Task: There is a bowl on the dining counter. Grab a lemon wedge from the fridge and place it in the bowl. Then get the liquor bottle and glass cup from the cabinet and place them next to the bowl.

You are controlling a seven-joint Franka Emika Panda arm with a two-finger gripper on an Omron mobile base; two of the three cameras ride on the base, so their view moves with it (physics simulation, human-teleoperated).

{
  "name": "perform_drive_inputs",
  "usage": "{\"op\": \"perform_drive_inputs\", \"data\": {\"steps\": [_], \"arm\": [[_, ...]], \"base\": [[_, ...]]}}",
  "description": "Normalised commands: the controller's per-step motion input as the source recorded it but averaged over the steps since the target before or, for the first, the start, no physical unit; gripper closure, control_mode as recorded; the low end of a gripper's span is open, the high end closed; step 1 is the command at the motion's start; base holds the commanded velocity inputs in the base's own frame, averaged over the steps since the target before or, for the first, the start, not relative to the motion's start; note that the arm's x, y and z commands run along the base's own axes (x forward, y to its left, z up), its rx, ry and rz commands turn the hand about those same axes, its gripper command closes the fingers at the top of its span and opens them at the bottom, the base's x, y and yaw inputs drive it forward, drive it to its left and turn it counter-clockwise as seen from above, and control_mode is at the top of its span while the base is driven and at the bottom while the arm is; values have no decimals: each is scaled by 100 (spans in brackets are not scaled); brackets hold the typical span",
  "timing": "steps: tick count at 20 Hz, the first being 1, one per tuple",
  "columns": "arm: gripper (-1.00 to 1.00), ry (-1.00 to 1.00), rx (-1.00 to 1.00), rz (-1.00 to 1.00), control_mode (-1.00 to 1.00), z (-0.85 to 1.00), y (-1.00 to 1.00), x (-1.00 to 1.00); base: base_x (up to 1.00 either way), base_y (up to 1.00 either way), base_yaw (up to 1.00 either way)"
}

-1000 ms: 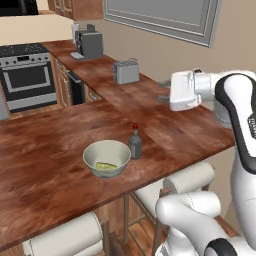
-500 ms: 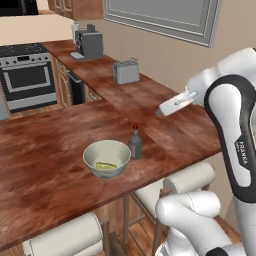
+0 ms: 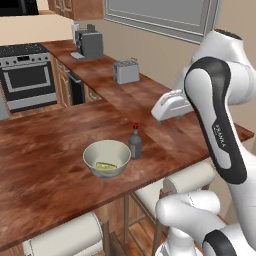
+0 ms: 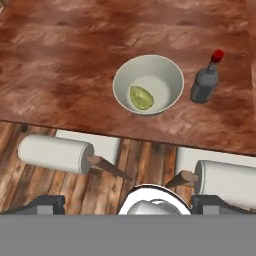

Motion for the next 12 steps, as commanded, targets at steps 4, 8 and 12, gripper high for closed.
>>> {"op": "perform_drive_inputs", "data": {"steps": [4,8,12], "arm": [[-100,21,-5,-4,-100,-28,-2,0],[-100,4,0,0,-100,-1,0,-7],[-100,0,0,0,100,0,0,-14]], "base": [[0,0,0],[0,0,0],[-72,3,0]]}}
